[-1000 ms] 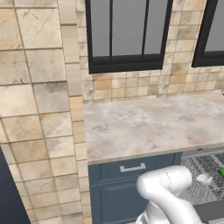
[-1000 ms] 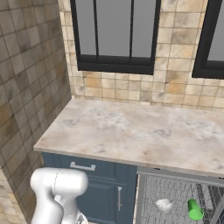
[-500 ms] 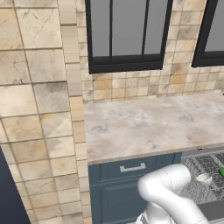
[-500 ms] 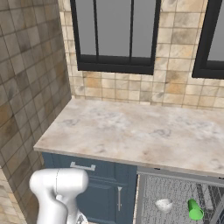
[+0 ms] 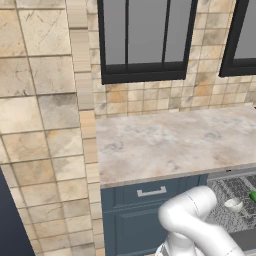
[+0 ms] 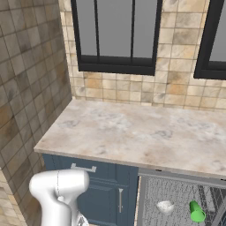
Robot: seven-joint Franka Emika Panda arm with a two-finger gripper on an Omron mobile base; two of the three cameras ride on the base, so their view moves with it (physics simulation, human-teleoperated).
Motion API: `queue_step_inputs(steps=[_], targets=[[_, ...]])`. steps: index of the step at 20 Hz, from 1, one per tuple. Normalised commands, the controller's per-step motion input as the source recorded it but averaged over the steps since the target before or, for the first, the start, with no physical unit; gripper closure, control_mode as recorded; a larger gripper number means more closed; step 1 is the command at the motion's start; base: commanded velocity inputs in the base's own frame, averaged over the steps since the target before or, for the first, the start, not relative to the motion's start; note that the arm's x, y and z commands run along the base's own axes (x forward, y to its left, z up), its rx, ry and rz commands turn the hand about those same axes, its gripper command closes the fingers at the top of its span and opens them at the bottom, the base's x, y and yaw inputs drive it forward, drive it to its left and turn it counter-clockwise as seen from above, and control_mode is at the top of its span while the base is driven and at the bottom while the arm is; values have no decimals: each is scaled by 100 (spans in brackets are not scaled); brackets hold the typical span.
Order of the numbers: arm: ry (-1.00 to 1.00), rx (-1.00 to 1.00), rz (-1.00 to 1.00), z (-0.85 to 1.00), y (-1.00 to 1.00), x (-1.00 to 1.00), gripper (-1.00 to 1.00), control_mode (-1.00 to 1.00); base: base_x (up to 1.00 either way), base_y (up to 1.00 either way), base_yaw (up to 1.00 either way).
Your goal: Pick up the cup and bowl from the counter, place them in the dishwasher, and close the dishwasher door.
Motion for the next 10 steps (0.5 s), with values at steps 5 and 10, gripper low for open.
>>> queue_step_inputs(steps=[5, 10], targets=[[-13, 0, 0, -73, -54, -4, -100, -100, 0, 0, 0], [-15, -2, 3, -93, -53, -22, -100, -100, 0, 0, 0]])
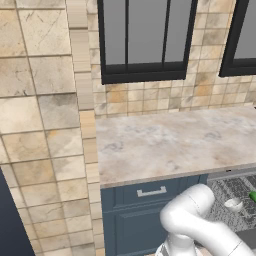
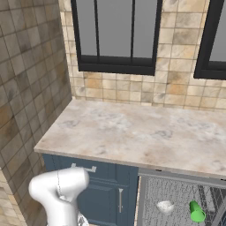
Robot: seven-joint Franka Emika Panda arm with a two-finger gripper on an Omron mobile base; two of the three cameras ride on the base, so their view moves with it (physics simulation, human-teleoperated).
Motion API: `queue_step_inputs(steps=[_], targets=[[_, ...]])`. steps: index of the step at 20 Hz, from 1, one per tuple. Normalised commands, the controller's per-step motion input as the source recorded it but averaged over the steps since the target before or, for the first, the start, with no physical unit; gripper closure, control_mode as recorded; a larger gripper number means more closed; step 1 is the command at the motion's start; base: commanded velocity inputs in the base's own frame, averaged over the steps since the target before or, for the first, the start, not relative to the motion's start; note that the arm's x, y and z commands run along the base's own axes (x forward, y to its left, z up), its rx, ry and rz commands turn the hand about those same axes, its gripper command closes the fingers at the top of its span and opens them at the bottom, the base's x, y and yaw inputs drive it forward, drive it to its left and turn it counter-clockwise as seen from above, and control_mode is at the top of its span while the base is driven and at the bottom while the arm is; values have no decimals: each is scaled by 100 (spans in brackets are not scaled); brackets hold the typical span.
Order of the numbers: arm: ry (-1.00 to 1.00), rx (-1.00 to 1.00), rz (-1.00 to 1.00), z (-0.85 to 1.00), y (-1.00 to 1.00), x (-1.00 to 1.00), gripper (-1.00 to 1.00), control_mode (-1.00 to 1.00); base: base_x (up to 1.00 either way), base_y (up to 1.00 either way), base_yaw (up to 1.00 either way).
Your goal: Pick up the cup and bowl from the counter, place them in the dishwasher, and close the dishwasher door.
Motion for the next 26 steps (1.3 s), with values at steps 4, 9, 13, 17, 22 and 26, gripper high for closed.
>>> queue_step_inputs(steps=[4, 9, 13, 17, 22, 26], targets=[[-17, -3, 4, -94, -51, -26, -100, -100, 0, 0, 0], [-19, -7, 6, -96, -39, -27, -100, -100, 0, 0, 0], [-32, -22, 18, -87, -17, 0, -100, -100, 0, 0, 0], [-43, -16, 29, -90, -13, 0, -100, -100, 0, 0, 0], [-42, -3, 31, -59, -6, 3, -100, -100, 0, 0, 0], [-38, 0, 32, -56, -15, 7, -100, -100, 0, 0, 0]])
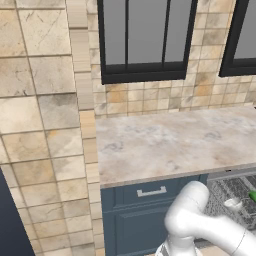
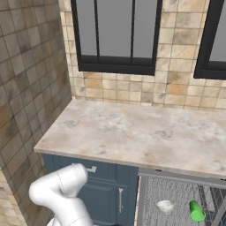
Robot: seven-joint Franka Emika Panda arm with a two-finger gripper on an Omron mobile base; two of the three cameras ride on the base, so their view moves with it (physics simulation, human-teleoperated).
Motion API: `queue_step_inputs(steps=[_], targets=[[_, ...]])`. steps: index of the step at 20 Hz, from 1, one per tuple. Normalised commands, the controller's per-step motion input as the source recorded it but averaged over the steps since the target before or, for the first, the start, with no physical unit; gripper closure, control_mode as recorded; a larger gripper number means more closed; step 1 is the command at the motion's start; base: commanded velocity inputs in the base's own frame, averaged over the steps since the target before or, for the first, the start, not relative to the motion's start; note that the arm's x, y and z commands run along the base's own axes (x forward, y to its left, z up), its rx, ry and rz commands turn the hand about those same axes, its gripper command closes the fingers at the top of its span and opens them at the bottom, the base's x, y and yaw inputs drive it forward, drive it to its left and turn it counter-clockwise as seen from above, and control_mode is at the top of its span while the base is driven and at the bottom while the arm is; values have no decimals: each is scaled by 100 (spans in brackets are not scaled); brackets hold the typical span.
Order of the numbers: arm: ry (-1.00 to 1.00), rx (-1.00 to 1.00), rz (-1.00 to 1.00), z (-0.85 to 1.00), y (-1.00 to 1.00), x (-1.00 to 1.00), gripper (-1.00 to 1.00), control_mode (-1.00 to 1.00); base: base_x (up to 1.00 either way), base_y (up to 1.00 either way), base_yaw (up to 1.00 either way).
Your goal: Pick up the cup and bowl from the counter, place them in the dishwasher, and close the dishwasher door.
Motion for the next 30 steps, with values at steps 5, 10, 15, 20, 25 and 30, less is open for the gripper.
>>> queue_step_inputs(steps=[5, 10, 15, 20, 25, 30], targets=[[-36, 0, 35, -69, -20, 12, -100, -100, 0, 0, 0], [-36, -3, 36, -86, -24, 10, -100, -100, 0, 0, 0], [-40, -1, 35, -81, -36, 14, -100, -100, 0, 0, 0], [-43, 0, 32, -98, -40, 9, -100, -100, 0, 0, 0], [-47, 0, 26, -100, -31, 13, -100, -100, 0, 0, 0], [-47, 0, 23, -100, -31, 11, -100, -100, 0, 0, 0]])
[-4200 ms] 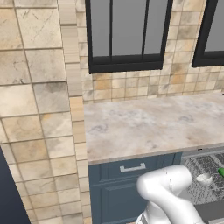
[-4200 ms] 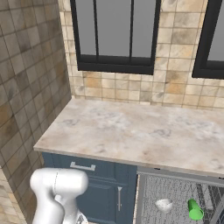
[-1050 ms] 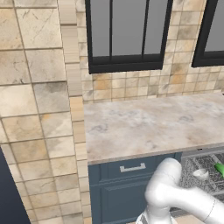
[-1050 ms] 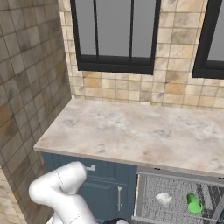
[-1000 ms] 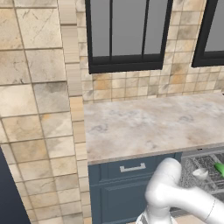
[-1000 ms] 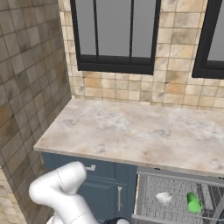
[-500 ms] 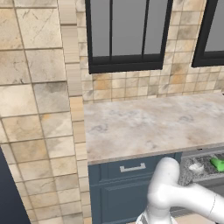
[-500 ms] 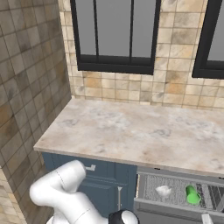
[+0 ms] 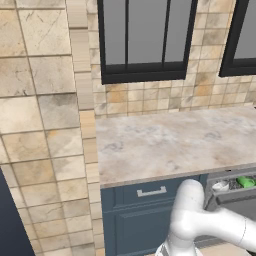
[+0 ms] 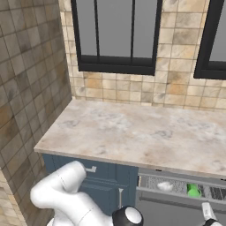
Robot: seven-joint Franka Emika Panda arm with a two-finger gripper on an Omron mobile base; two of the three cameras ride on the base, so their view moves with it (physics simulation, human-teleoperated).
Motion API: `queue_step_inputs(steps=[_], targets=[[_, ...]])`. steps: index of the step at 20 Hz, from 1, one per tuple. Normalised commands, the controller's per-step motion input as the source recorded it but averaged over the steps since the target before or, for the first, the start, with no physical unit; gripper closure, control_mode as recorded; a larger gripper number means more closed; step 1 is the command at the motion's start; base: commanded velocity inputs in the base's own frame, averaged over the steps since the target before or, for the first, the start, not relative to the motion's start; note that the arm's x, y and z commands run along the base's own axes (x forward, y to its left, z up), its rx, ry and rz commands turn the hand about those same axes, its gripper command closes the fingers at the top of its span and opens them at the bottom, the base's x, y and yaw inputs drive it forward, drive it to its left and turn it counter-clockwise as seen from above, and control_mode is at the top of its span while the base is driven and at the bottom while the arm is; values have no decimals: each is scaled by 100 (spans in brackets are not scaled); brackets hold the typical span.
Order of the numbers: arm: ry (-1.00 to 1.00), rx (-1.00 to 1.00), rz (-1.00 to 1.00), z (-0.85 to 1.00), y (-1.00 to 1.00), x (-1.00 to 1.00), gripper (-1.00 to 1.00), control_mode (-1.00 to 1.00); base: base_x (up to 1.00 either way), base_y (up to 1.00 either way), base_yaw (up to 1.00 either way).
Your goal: Pick up the cup and bowl from the counter, place them in the dishwasher, and close the dishwasher door.
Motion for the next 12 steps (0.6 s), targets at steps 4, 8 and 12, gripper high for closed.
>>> queue_step_inputs(steps=[4, 8, 12], targets=[[-46, -1, 22, -100, -35, 13, -100, -100, 0, 0, 0], [-46, -2, 21, -100, -36, 14, -100, -100, 0, 0, 0], [-46, -5, 21, -100, -36, 14, -100, -100, 0, 0, 0]])
